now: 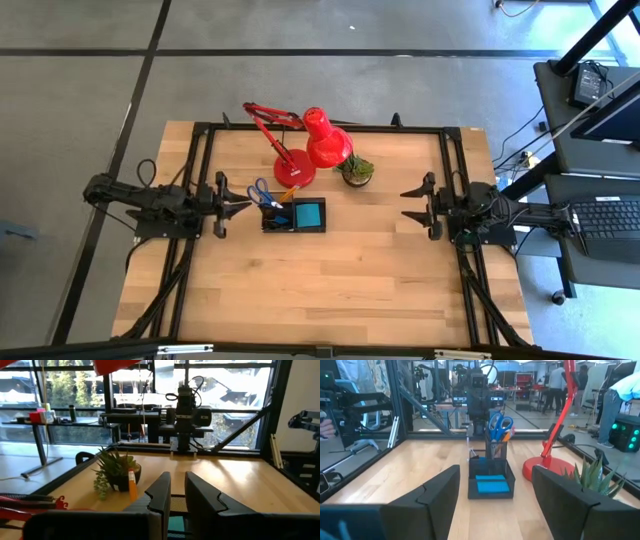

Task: Pick and place office supplies into organizer
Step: Return to Home Position

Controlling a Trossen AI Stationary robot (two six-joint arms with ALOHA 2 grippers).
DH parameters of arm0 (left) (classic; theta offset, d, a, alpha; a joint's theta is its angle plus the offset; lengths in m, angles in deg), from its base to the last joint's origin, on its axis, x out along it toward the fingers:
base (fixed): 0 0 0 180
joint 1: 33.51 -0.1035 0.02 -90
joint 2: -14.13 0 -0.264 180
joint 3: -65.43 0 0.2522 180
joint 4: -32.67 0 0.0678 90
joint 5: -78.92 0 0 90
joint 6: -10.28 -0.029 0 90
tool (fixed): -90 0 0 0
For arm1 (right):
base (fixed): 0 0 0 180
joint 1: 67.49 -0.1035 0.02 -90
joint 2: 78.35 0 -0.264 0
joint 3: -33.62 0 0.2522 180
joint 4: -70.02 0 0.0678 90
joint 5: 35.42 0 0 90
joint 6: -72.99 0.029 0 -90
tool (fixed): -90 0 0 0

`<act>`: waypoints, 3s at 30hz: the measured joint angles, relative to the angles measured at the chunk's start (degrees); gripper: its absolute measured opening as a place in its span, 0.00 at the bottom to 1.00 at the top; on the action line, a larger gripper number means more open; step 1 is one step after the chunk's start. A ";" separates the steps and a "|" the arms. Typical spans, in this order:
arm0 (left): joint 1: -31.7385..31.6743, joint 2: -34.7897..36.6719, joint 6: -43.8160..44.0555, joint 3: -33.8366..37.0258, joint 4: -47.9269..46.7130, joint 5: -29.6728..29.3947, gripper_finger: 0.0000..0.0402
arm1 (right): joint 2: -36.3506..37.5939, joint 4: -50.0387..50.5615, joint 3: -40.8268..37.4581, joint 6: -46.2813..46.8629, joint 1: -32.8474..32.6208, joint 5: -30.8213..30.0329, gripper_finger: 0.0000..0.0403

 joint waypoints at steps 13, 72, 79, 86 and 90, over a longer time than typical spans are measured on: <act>0.00 -0.10 -3.67 0.00 0.01 -0.13 0.12 | -0.10 -0.10 -0.02 -2.88 0.00 0.16 0.62; 0.00 -0.15 -3.65 0.00 0.03 -0.13 0.12 | -0.16 -0.05 -0.02 -1.34 0.00 0.14 0.62; 0.00 -0.15 -3.65 0.00 0.03 -0.12 0.12 | -0.15 -0.05 -0.02 -1.40 0.00 0.15 0.62; 0.01 -0.15 -3.65 0.00 0.03 -0.11 0.13 | -0.15 -0.05 -0.02 -1.36 0.00 0.14 0.62; 0.00 -0.15 -3.65 0.00 0.03 -0.13 0.13 | -0.15 -0.05 -0.02 -1.40 0.00 0.13 0.62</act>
